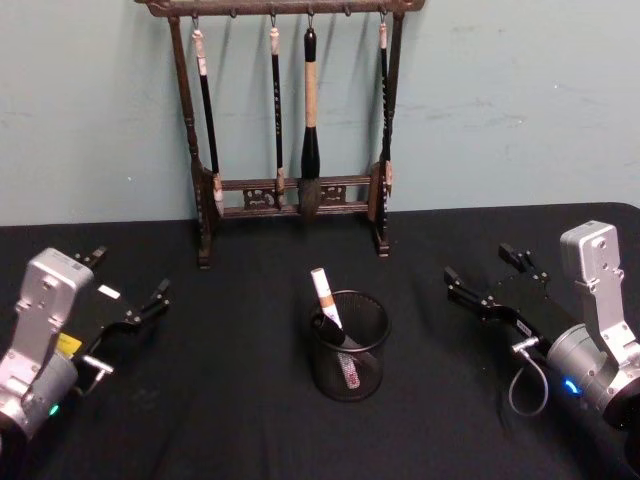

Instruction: Pick up the water-based marker from the table and place it into the pen holder.

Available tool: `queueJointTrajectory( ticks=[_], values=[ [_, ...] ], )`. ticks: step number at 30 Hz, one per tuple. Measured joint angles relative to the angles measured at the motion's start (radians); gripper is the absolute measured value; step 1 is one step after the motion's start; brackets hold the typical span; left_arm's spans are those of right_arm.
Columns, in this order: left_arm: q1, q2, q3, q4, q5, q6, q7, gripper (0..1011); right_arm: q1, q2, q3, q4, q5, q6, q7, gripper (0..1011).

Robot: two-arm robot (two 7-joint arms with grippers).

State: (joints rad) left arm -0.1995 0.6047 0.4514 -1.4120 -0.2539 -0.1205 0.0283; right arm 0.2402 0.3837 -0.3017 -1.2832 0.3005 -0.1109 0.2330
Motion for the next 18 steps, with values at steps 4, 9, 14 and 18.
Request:
queueJointTrajectory(
  ticks=[4, 9, 14, 18],
  values=[
    [0.0, 0.0, 0.0, 0.0, 0.0, 0.0, 0.0, 1006, 0.0, 0.0, 0.0, 0.0, 0.0, 0.0, 0.0, 1002],
    [0.0, 0.0, 0.0, 0.0, 0.0, 0.0, 0.0, 1006, 0.0, 0.0, 0.0, 0.0, 0.0, 0.0, 0.0, 1002],
    [0.0, 0.0, 0.0, 0.0, 0.0, 0.0, 0.0, 1006, 0.0, 0.0, 0.0, 0.0, 0.0, 0.0, 0.0, 1003],
    [0.0, 0.0, 0.0, 0.0, 0.0, 0.0, 0.0, 1008, 0.0, 0.0, 0.0, 0.0, 0.0, 0.0, 0.0, 1003]
  ],
)
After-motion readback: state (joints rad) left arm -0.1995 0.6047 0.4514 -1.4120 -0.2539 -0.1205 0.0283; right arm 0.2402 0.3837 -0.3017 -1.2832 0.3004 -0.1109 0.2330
